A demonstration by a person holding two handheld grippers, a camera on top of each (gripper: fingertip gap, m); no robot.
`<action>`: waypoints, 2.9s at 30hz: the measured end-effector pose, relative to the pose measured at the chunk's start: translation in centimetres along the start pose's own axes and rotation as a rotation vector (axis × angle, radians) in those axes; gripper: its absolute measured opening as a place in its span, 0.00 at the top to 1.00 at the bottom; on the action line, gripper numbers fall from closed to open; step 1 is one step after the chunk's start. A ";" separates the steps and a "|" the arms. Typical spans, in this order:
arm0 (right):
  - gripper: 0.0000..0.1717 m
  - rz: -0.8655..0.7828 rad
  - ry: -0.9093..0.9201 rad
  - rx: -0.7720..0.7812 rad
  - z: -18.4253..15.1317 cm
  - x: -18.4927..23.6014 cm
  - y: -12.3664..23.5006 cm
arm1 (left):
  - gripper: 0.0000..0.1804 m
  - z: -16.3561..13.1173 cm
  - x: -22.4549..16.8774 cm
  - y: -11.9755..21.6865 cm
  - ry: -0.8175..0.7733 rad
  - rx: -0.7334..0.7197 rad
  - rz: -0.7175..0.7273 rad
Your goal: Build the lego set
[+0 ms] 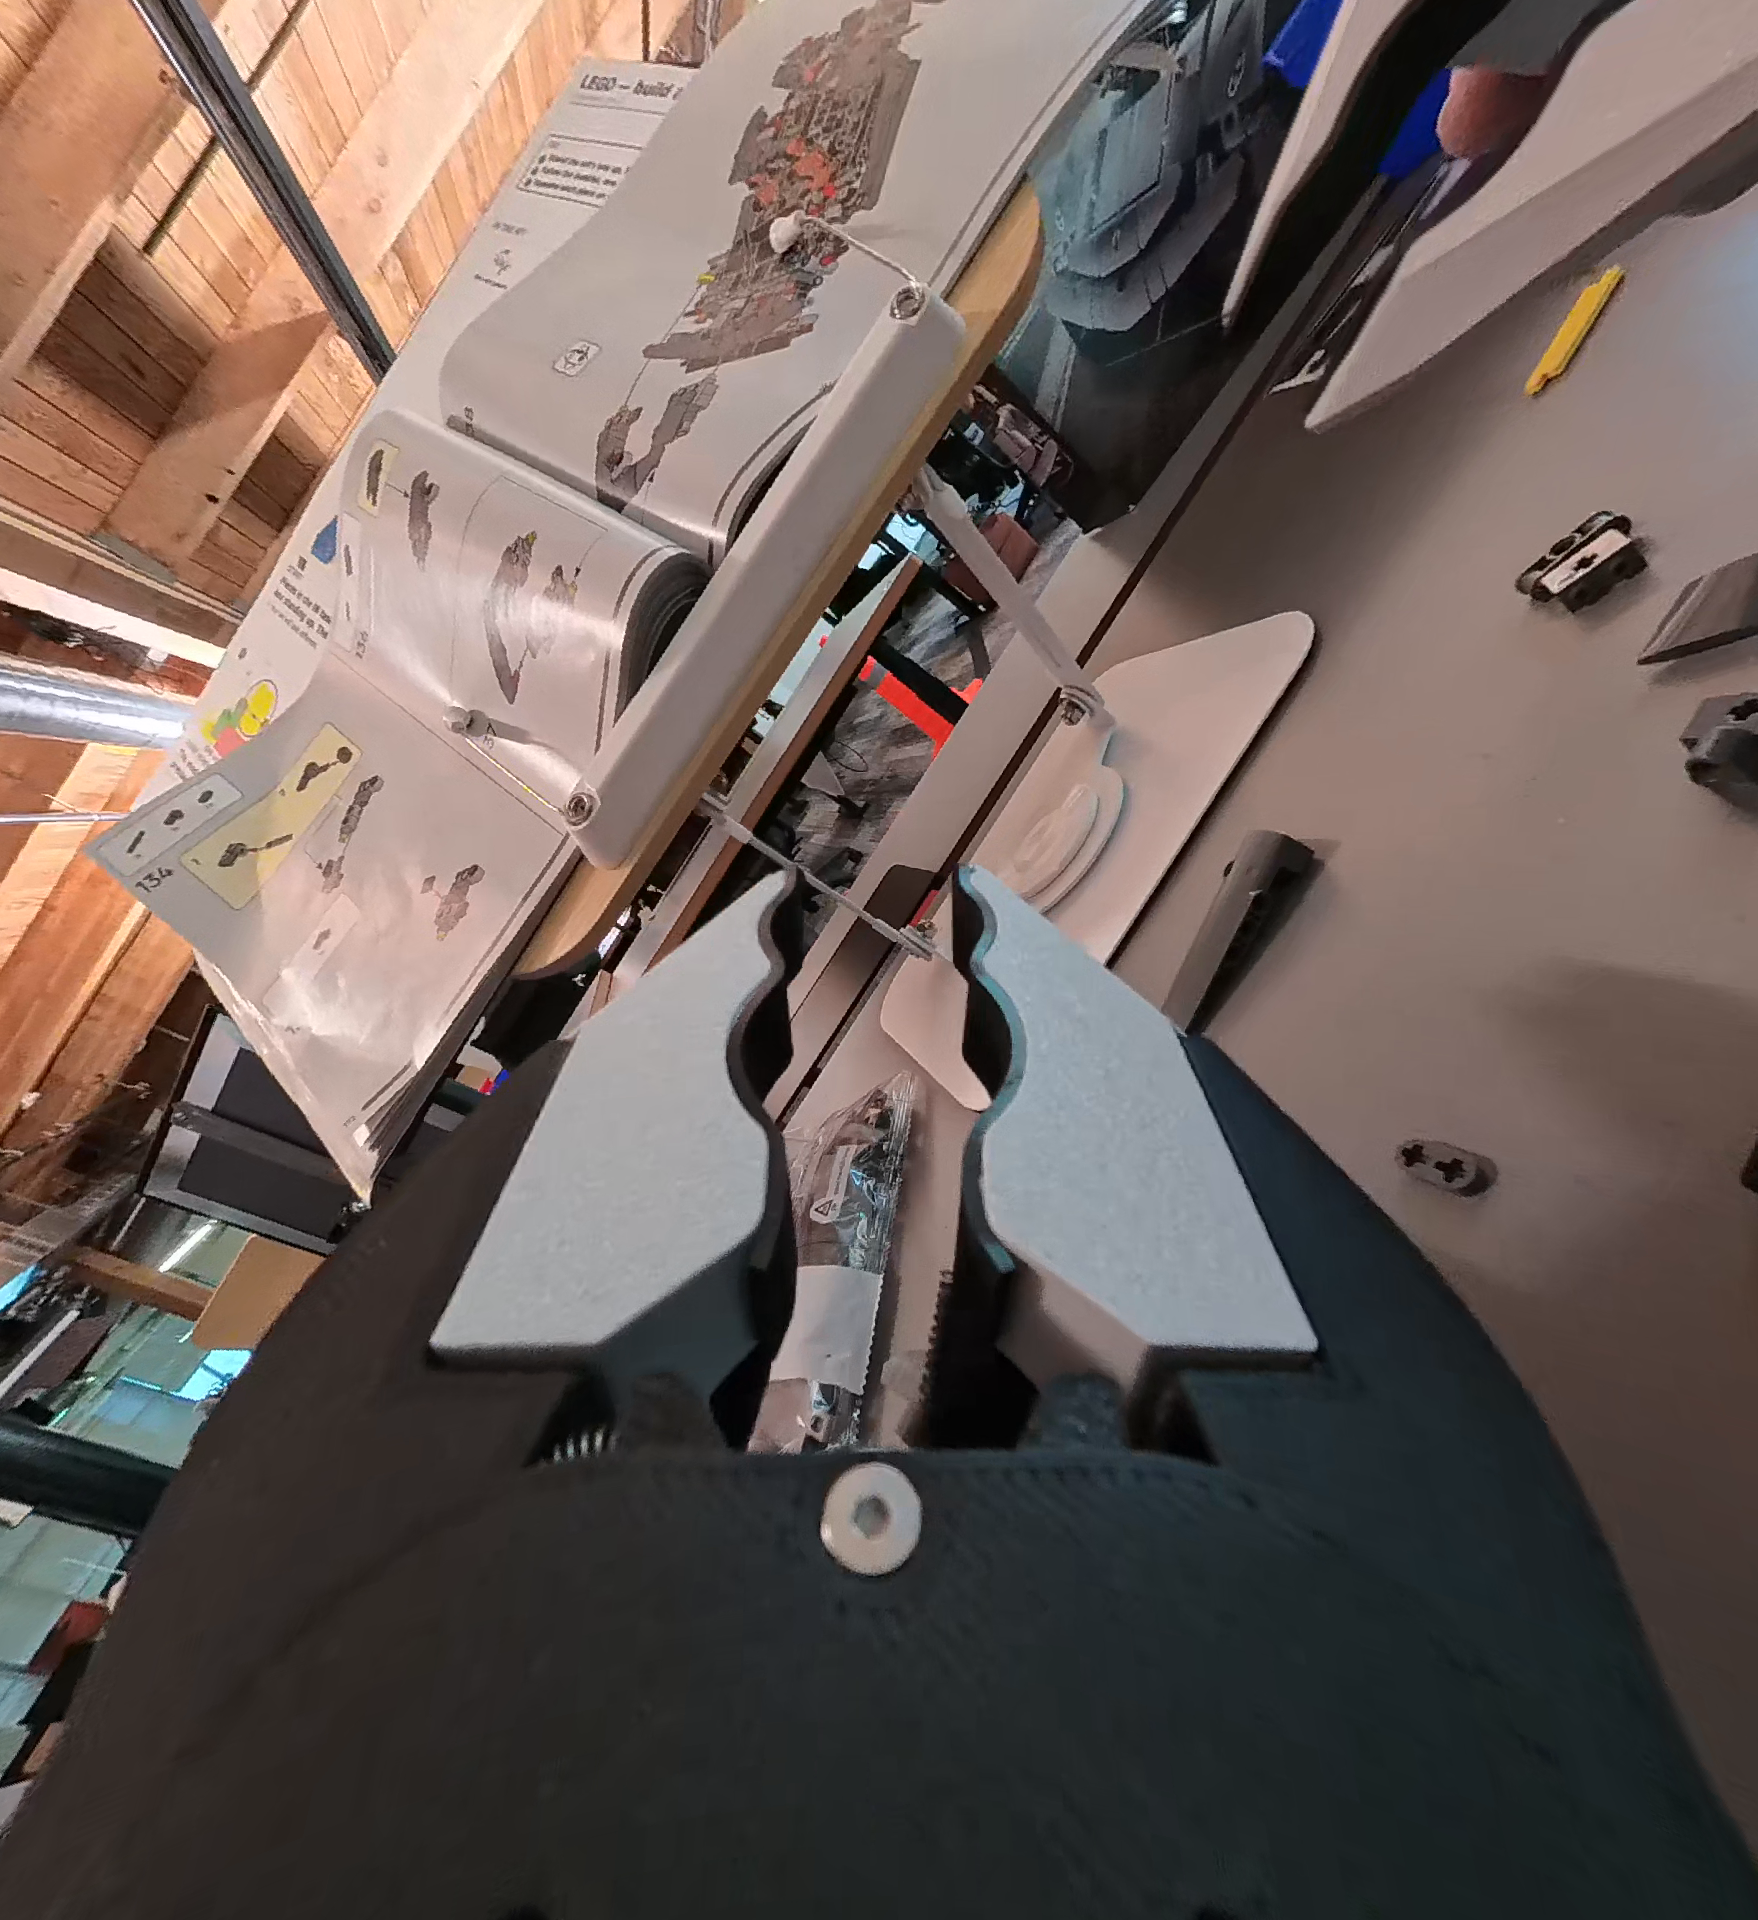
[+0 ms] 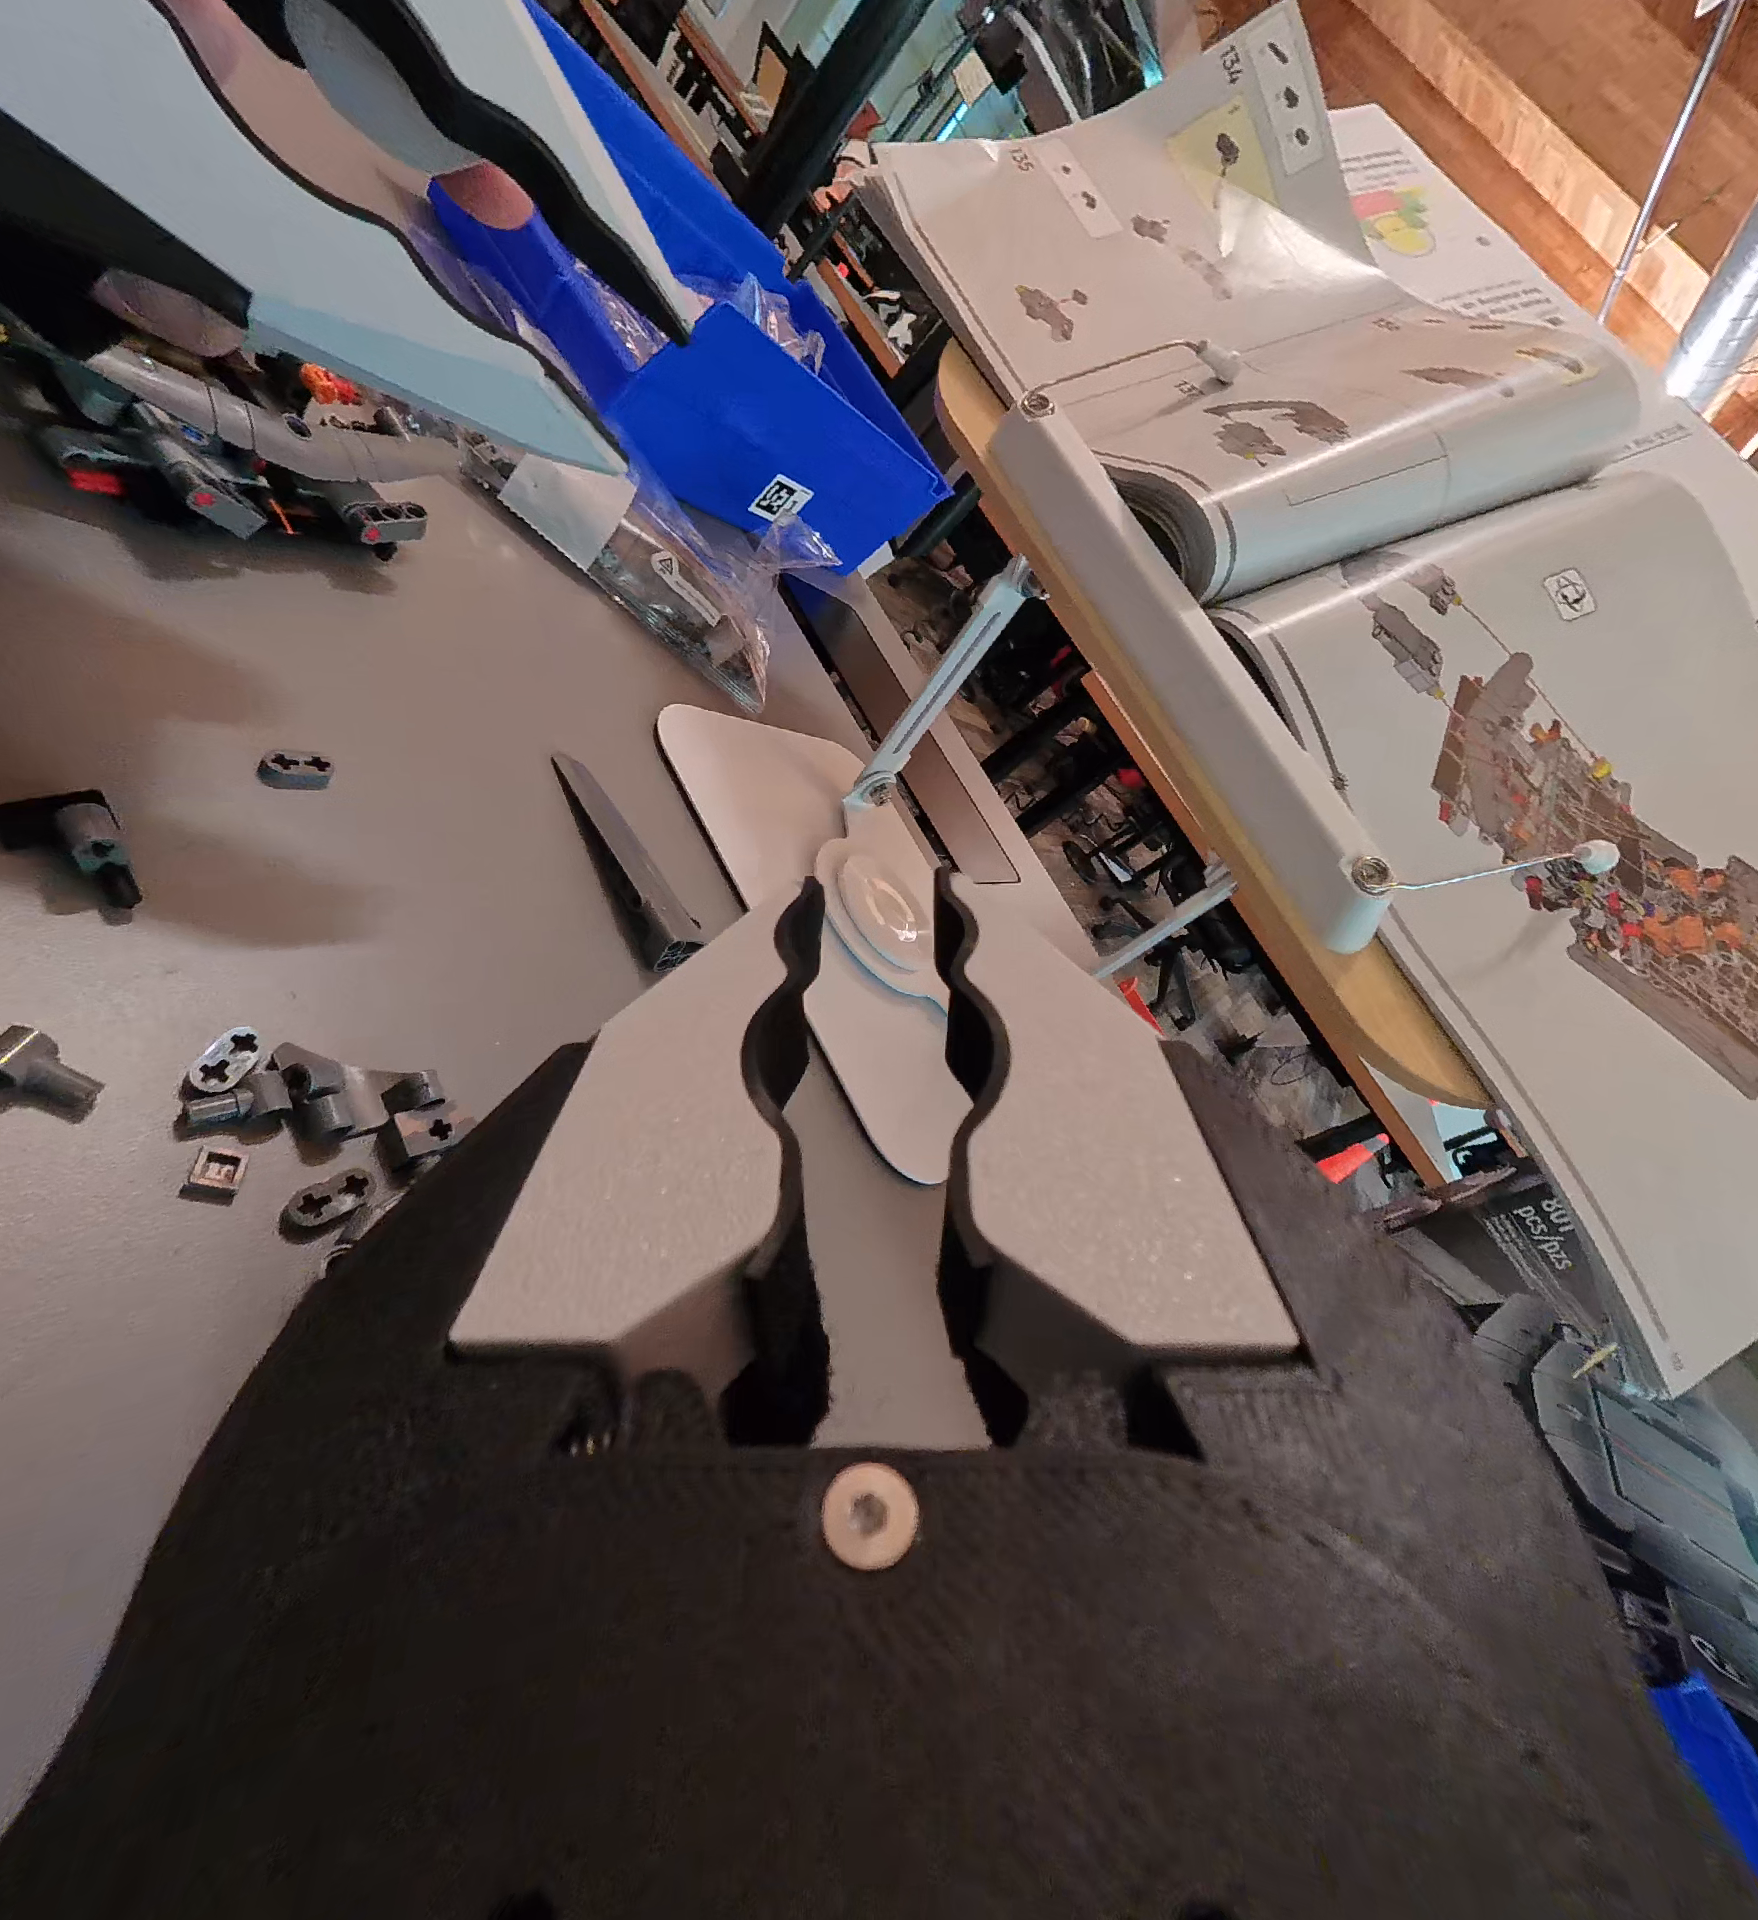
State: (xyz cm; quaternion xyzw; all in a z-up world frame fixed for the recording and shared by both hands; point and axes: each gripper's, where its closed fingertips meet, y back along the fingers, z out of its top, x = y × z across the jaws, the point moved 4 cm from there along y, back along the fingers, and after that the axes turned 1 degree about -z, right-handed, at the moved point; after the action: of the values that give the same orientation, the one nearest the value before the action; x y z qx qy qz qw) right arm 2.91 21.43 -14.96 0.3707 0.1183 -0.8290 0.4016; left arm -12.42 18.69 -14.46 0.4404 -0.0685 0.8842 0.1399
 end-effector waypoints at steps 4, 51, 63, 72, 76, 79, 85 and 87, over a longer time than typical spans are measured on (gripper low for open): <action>0.89 0.001 0.005 0.000 0.0 -0.2 0.1 | 0.85 0.2 0.3 0.1 0.024 -0.013 -0.001; 0.93 -0.215 -0.373 0.014 -3.6 -14.2 7.1 | 0.83 0.4 1.4 0.6 0.123 -0.036 -0.033; 0.92 -0.160 -0.331 0.113 -7.1 -12.8 6.5 | 0.79 0.2 0.3 0.1 0.129 -0.023 -0.080; 0.92 -0.143 -0.267 0.145 -7.3 -11.3 5.7 | 0.75 0.2 0.0 0.0 0.133 -0.016 -0.091; 0.92 -0.135 -0.249 0.156 -7.4 -10.9 5.4 | 0.75 0.2 0.0 0.0 0.140 -0.014 -0.096; 0.92 -0.132 -0.251 0.161 -7.6 -10.8 5.3 | 0.76 0.2 -0.1 0.0 0.140 -0.014 -0.105; 0.92 -0.124 -0.251 0.165 -7.9 -10.7 5.2 | 0.77 0.2 -0.3 0.0 0.135 -0.012 -0.114; 0.91 -0.118 -0.249 0.167 -8.0 -10.6 5.2 | 0.77 0.2 -0.3 0.0 0.137 -0.013 -0.117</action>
State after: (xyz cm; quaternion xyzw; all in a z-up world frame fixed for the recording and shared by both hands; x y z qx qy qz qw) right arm 15.26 28.13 -12.43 0.2894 0.0200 -0.8977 0.3315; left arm -12.14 18.59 -14.55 0.3813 -0.0386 0.9021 0.1983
